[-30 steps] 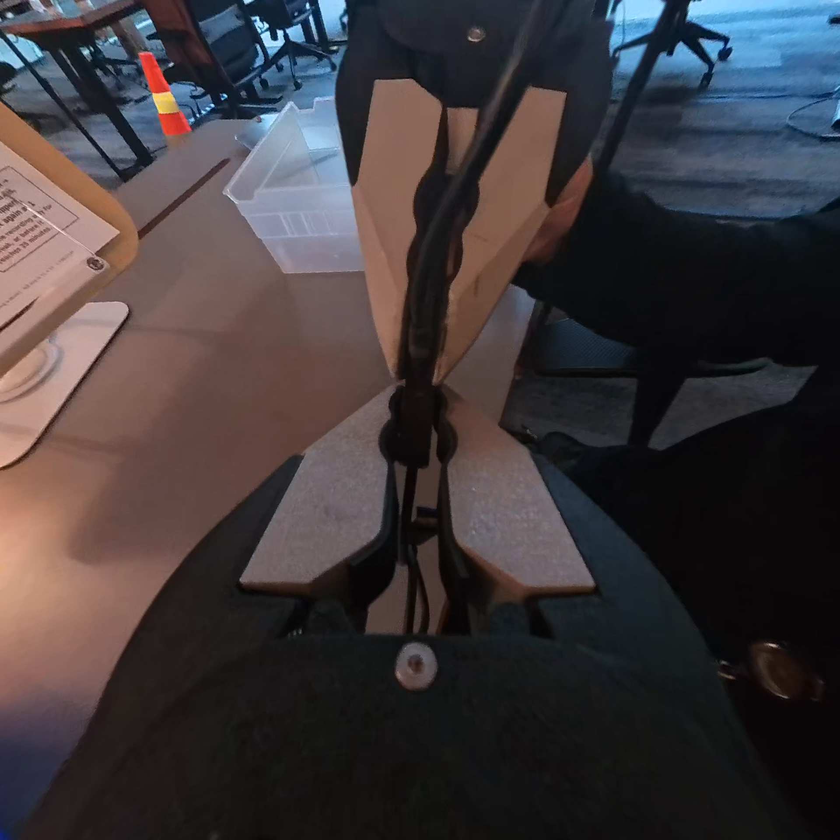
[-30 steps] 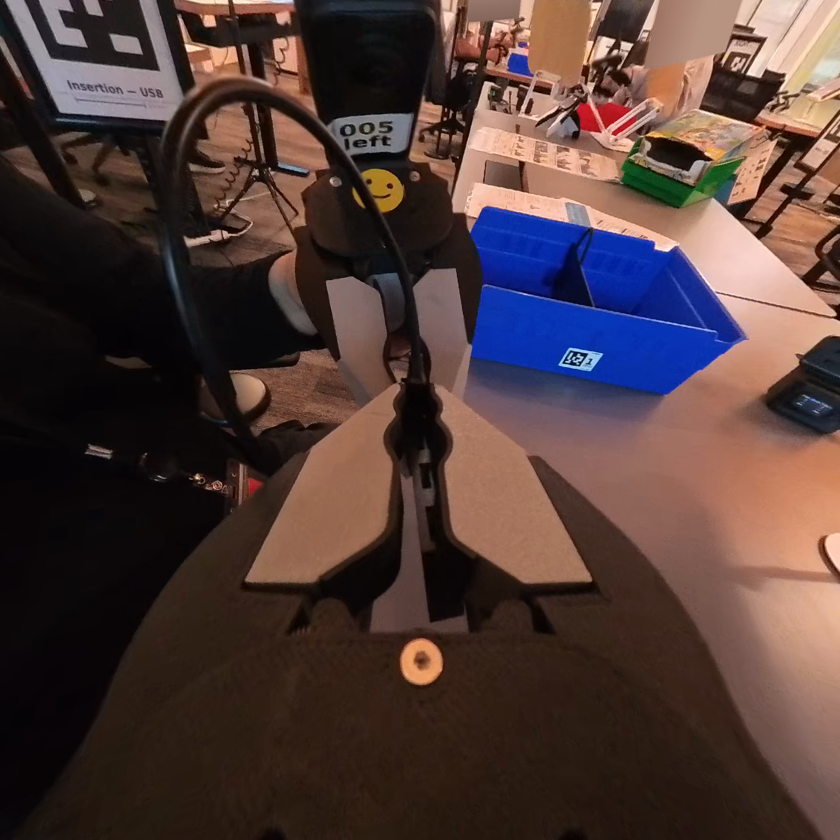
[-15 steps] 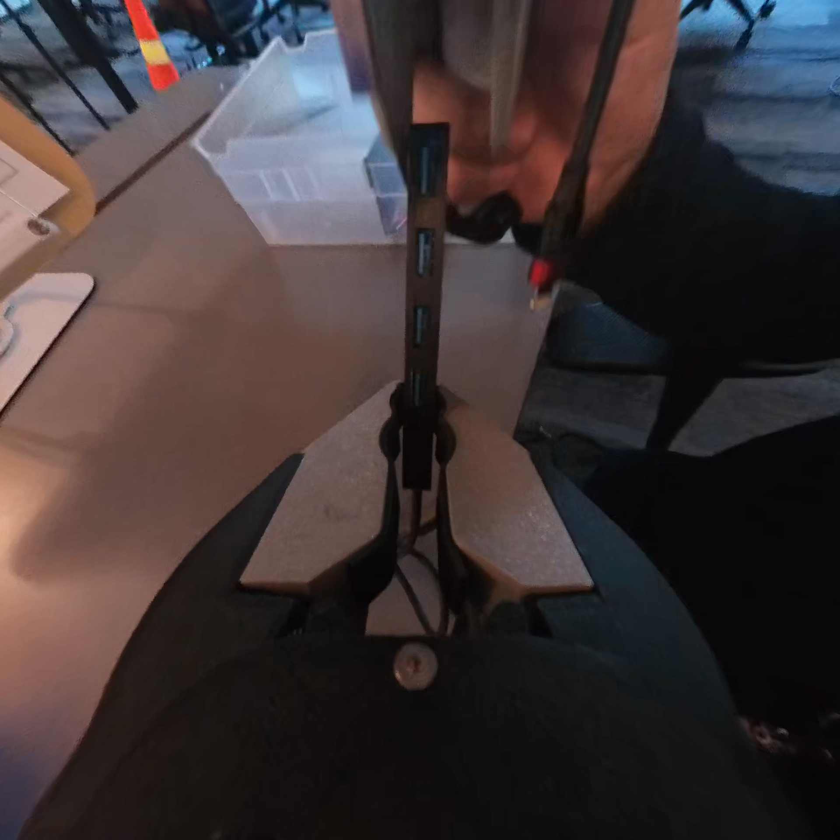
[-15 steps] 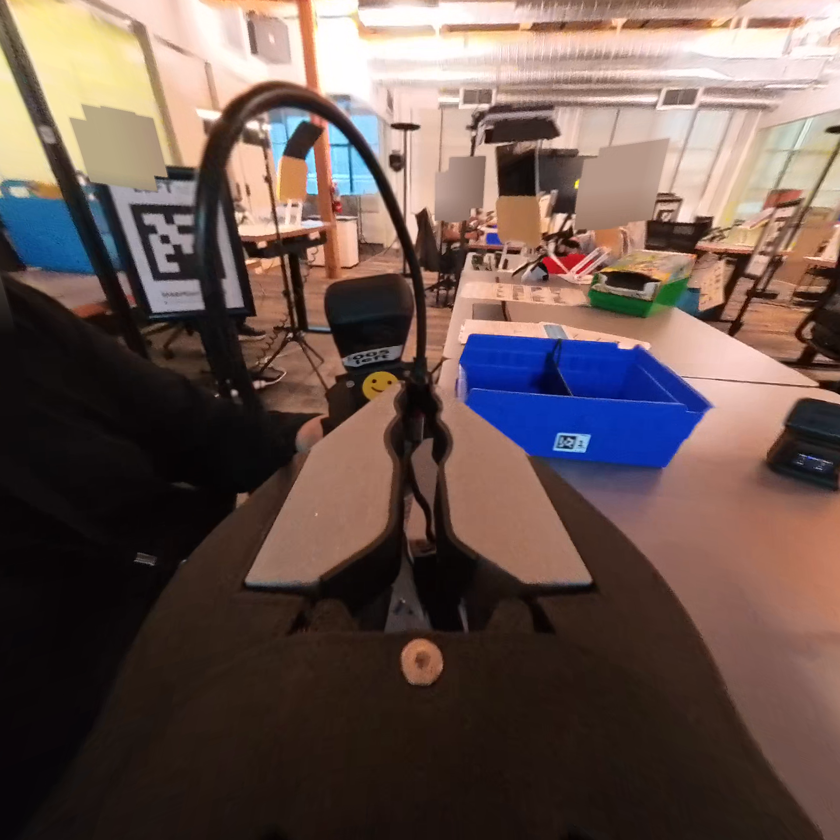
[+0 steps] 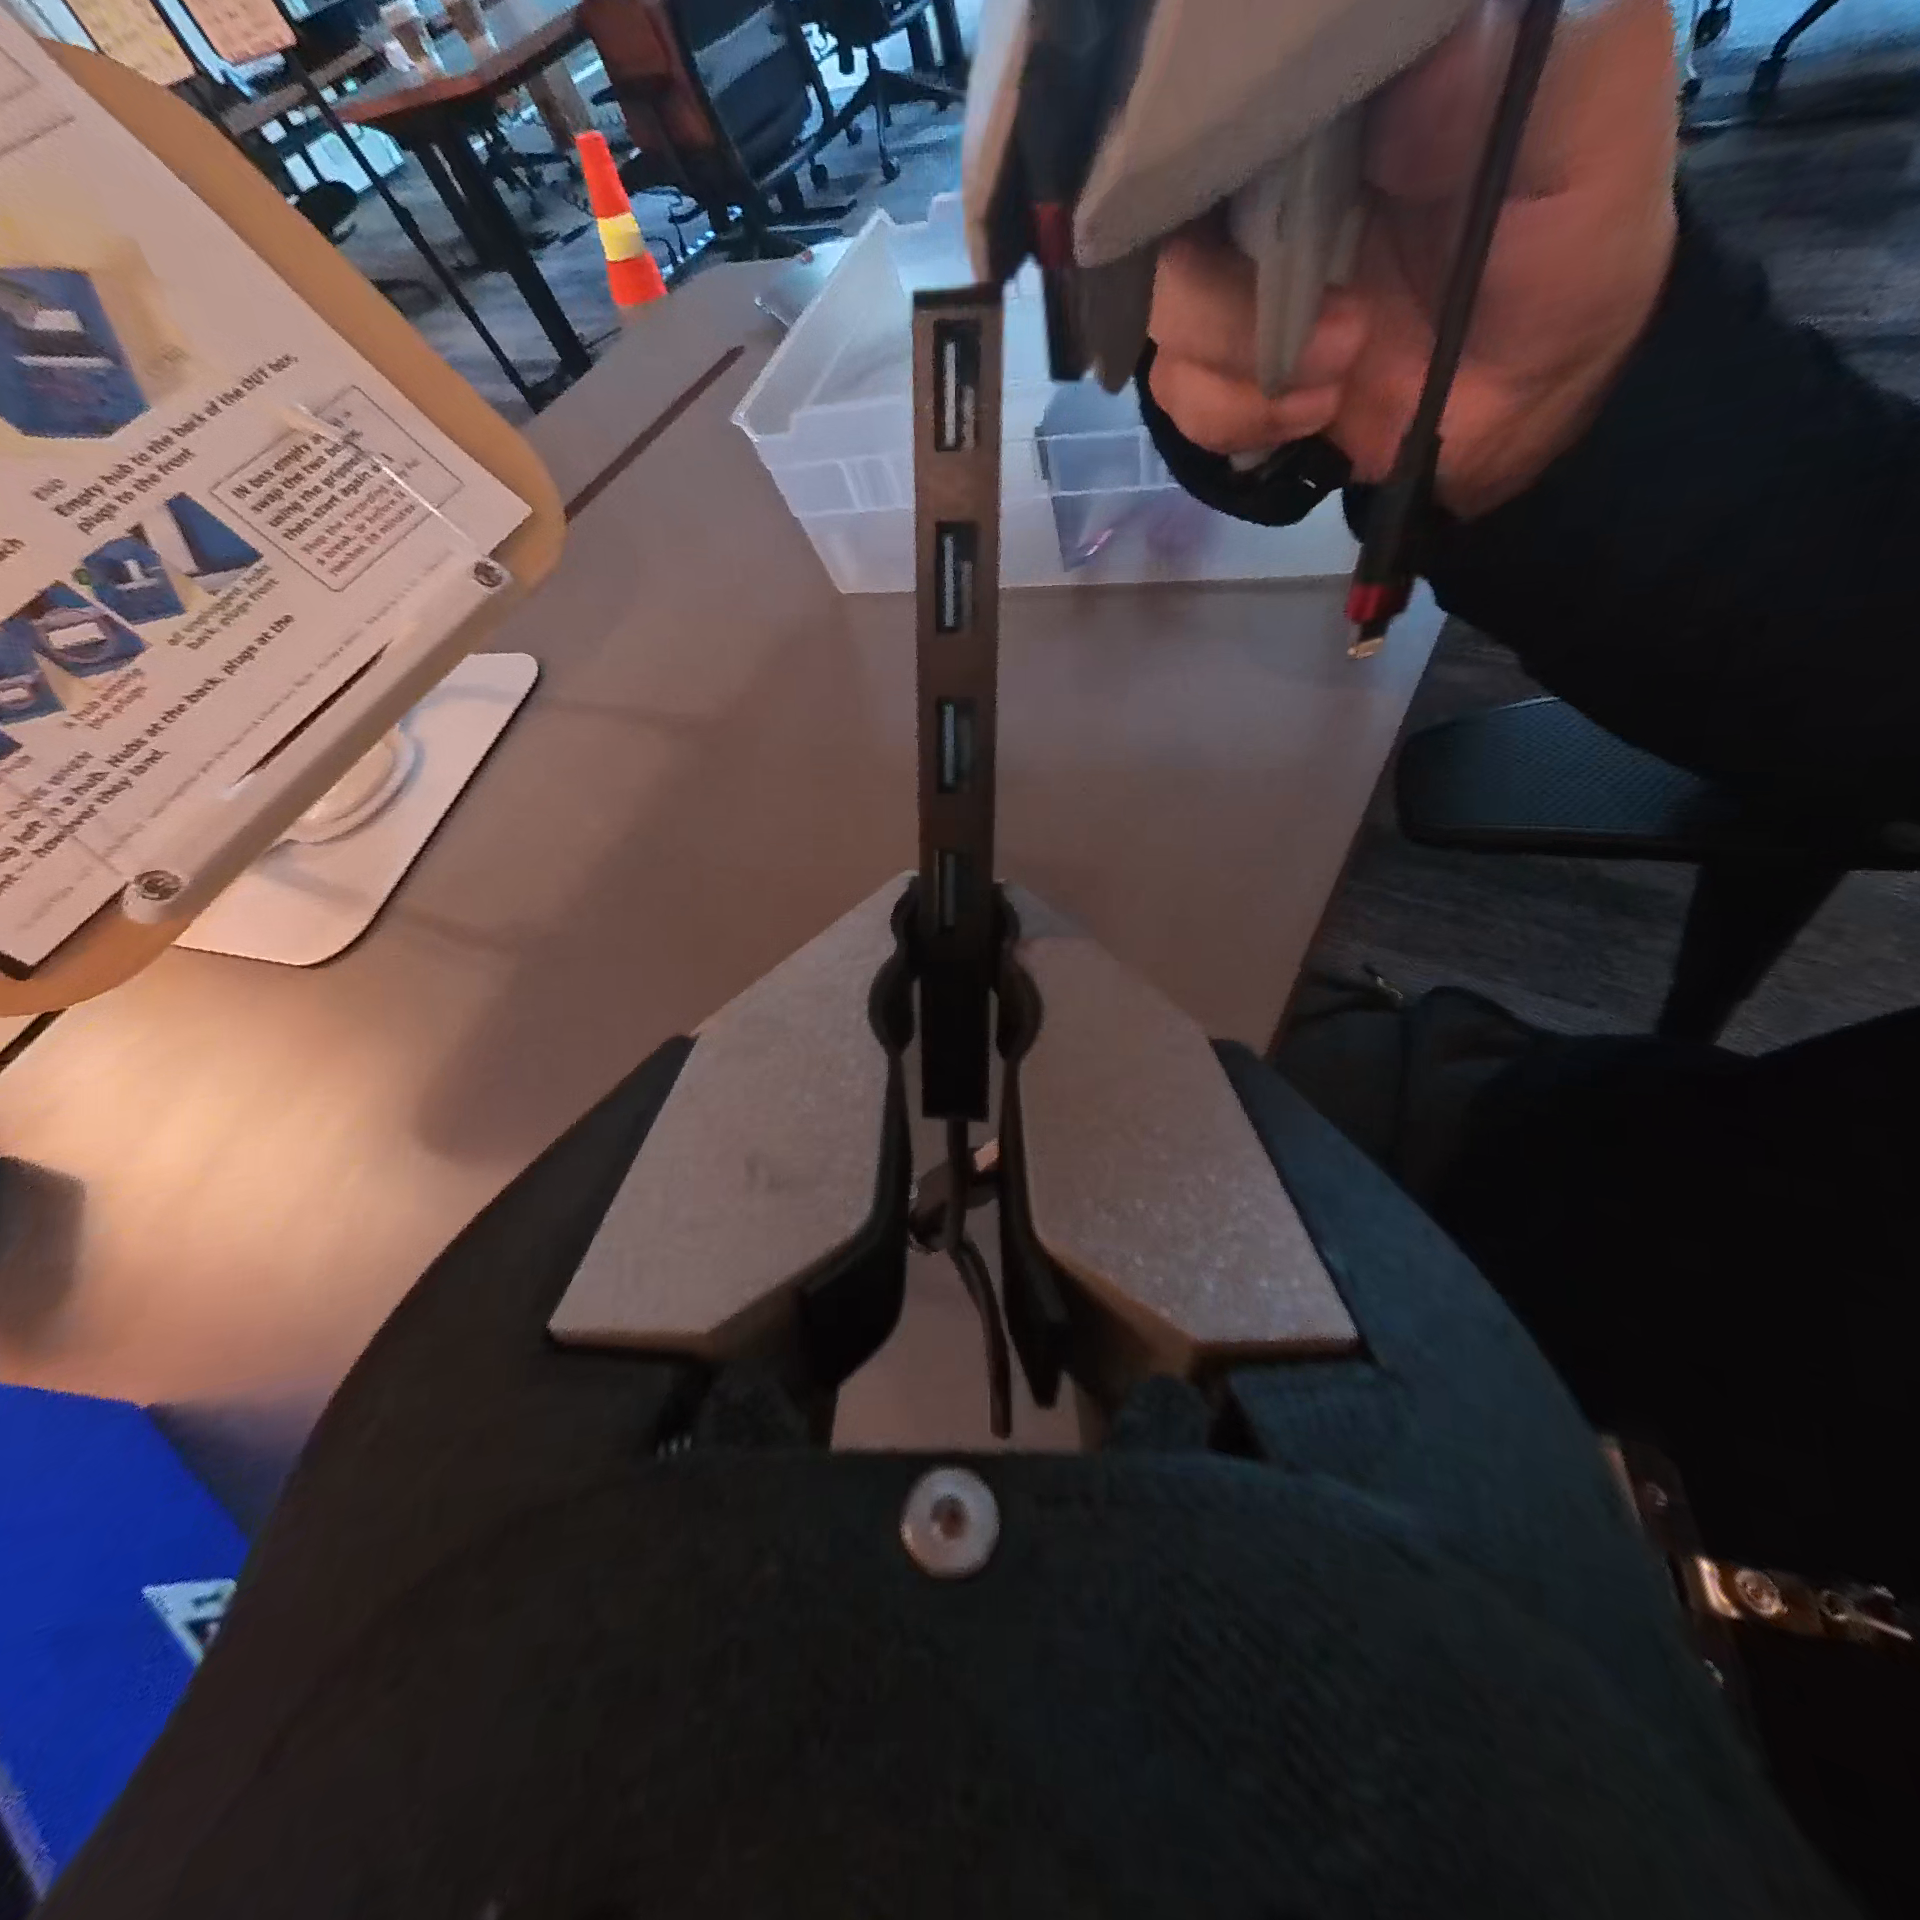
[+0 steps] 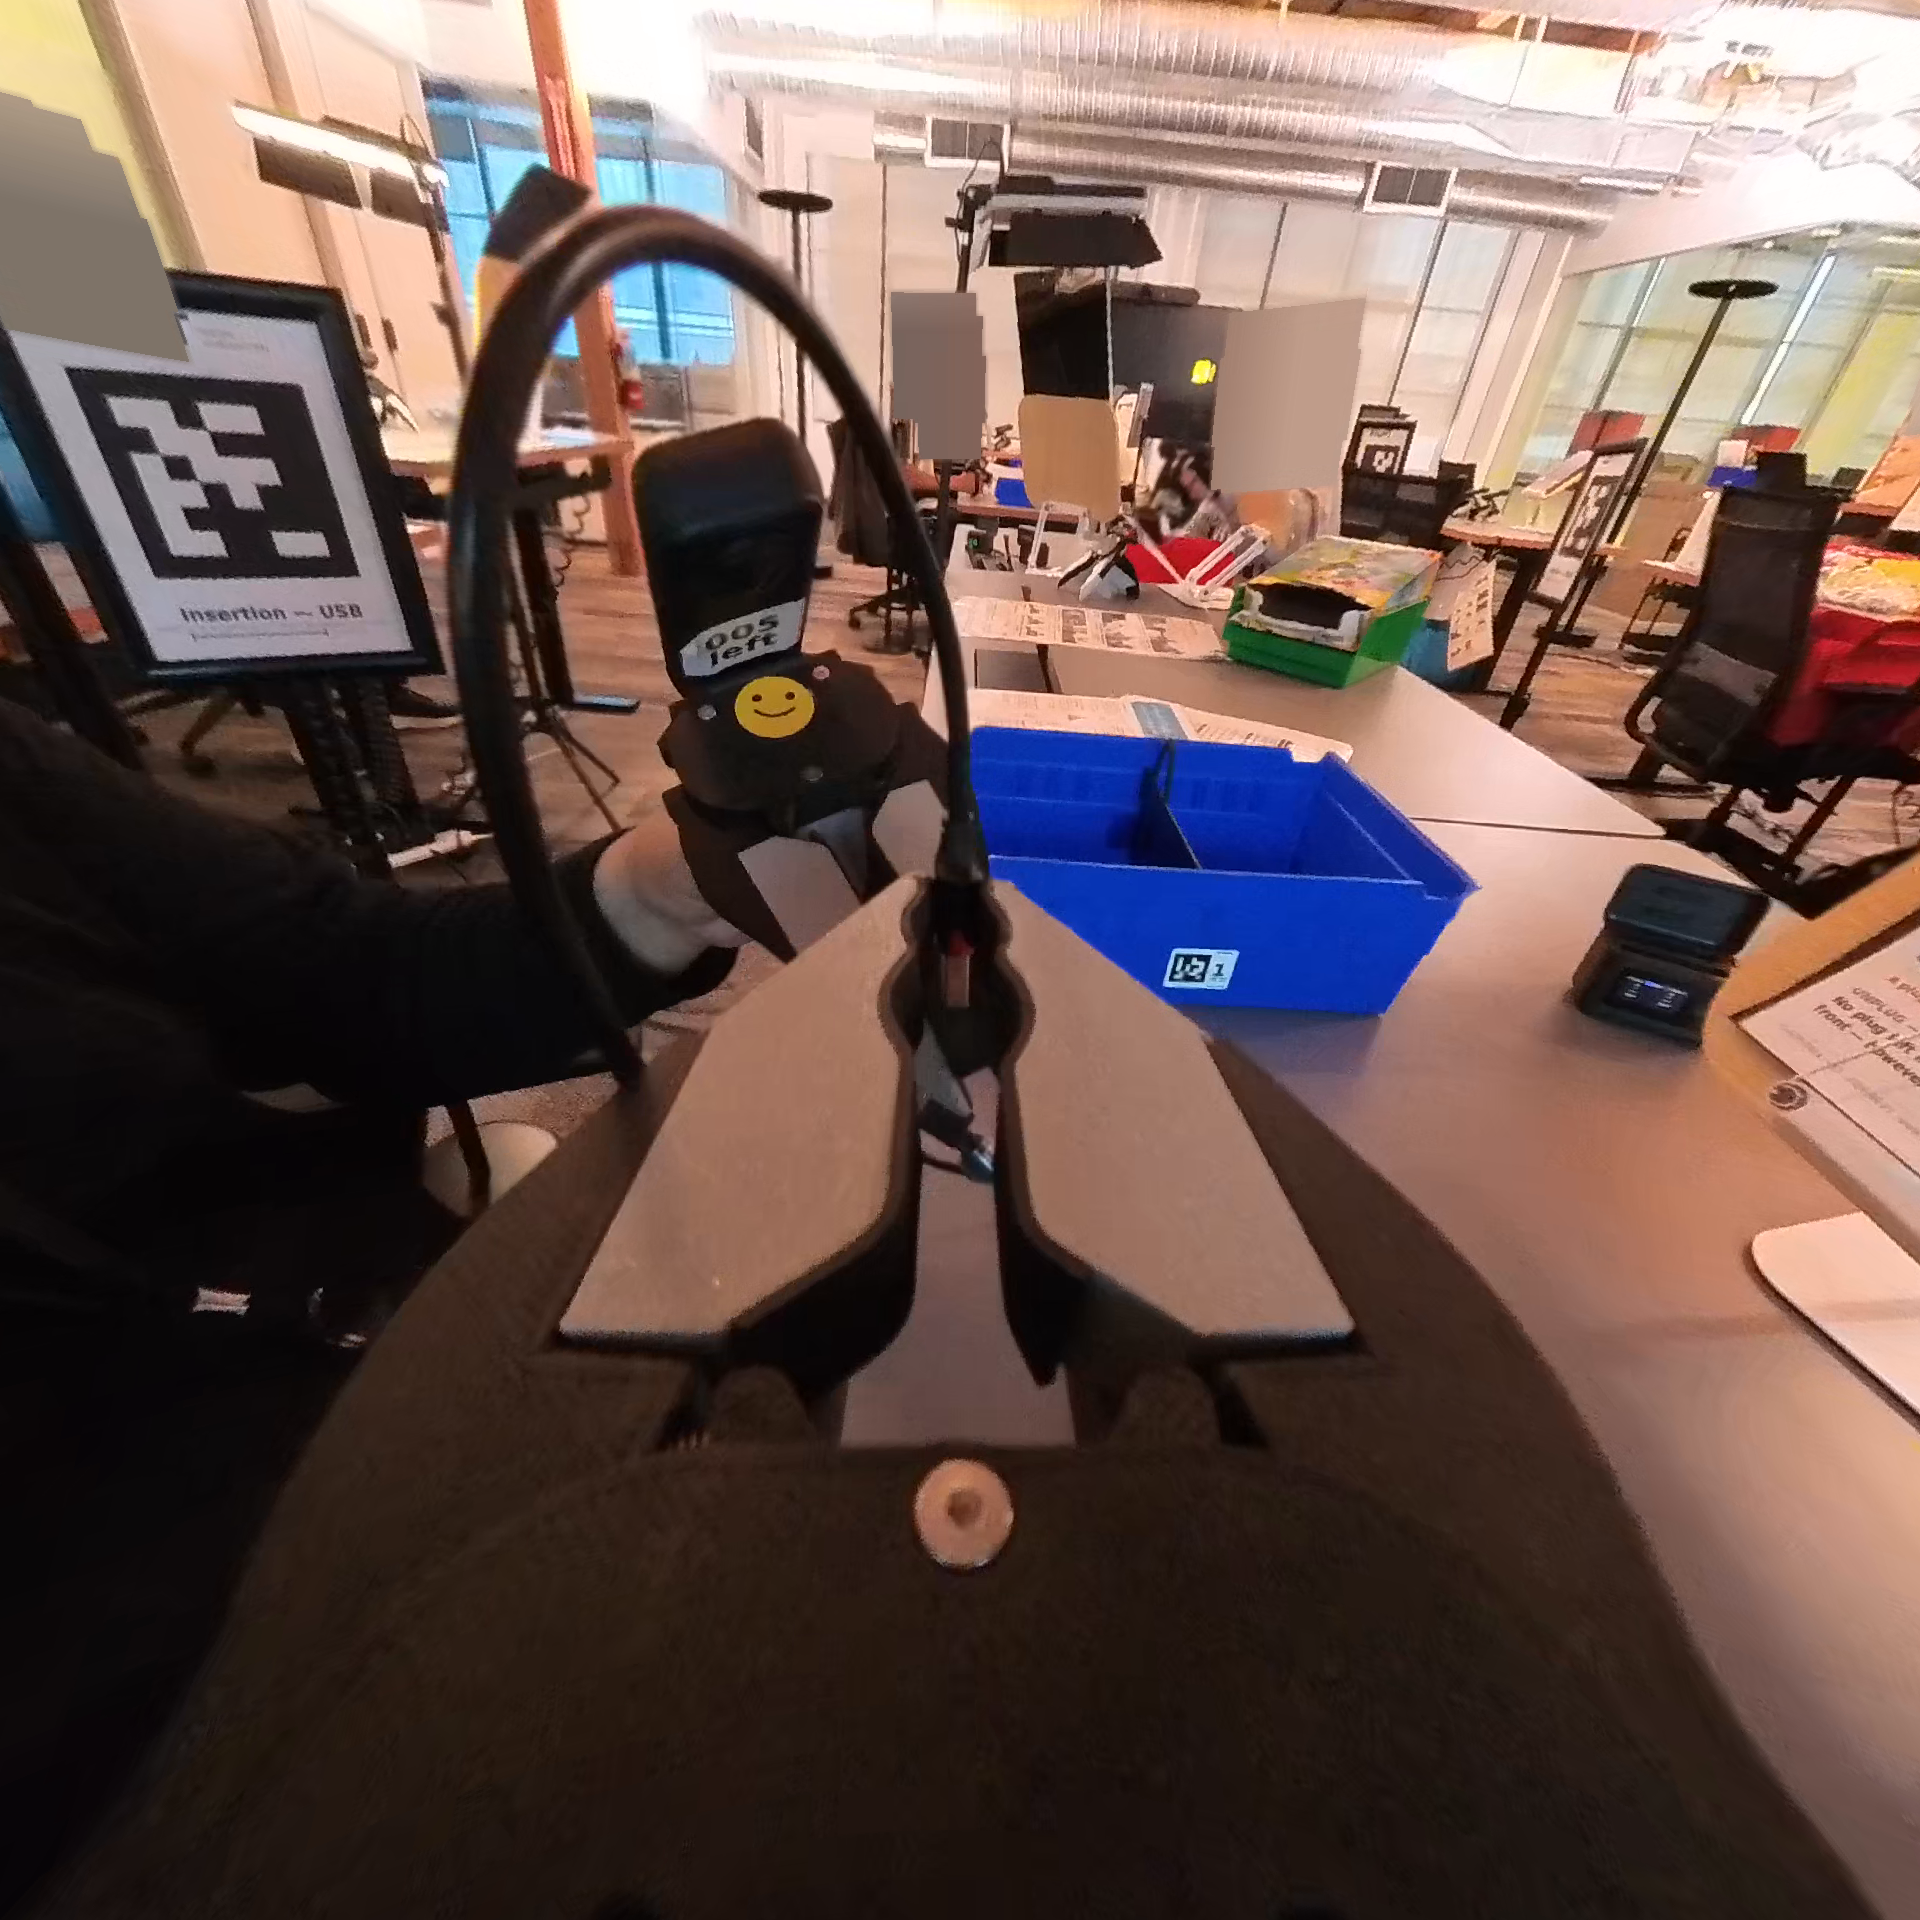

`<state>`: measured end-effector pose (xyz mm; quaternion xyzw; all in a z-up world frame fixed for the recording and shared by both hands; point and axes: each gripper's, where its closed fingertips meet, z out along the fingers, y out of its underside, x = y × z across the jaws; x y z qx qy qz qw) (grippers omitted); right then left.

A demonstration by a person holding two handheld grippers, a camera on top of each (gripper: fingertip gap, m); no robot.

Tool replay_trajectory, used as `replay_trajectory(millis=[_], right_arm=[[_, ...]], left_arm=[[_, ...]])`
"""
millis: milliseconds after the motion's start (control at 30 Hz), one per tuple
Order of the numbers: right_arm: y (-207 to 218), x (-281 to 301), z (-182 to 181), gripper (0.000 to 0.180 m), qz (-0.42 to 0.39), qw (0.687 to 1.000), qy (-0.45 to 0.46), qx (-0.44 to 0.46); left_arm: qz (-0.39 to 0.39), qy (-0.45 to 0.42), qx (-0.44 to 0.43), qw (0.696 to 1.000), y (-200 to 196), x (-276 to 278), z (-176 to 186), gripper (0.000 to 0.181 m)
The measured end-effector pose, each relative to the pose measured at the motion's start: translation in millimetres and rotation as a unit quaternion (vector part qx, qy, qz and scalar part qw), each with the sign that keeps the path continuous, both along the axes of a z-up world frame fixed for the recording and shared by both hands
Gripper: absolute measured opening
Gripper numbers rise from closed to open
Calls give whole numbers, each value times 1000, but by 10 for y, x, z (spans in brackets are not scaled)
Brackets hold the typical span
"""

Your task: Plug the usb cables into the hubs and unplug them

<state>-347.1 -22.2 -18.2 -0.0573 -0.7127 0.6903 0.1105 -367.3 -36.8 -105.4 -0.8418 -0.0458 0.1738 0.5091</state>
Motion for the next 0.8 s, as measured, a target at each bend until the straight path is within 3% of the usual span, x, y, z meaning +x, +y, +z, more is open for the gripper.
replay_trajectory(millis=[167, 333, 533, 667, 800], right_arm=[[188, 48, 114, 3, -30, 999, 20, 5], [1014, 79, 496, 4, -166, 982, 85, -7], [2233, 173, 655, 4, -360, 926, 107, -22], [2919, 231, 511, 4, -475, 876, 85, -4], [3378, 419, 436, 4, -558, 827, 73, 10]], left_arm=[[5, 5, 7, 1000, -14, -35, 30, 8], [1, 8, 9, 1000, 3, -44, 39, 8], [-22, 5, 11, 1000, 141, -47, 35, 8], [-44, 3, 9, 999, 272, -31, 31, 8], [-67, 4, 8, 998, 403, 5, 28, 8]])
